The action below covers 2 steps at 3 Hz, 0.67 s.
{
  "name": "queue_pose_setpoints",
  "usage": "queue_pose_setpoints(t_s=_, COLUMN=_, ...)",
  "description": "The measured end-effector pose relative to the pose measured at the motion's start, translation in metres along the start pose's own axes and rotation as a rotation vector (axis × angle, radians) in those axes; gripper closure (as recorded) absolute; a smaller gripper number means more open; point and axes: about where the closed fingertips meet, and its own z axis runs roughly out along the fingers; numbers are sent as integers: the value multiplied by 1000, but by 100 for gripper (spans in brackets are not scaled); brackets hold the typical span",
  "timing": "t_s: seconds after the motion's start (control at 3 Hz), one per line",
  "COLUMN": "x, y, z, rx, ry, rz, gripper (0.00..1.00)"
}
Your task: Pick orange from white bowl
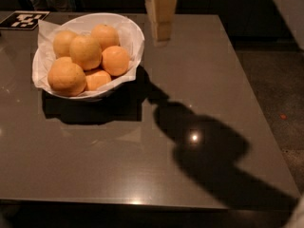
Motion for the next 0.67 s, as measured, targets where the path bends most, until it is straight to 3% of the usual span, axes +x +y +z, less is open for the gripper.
queue_pose_setpoints(t_s=0.67, x=-45, y=-26, z=36, rx=-43, ry=35, rz=-122, gripper=0)
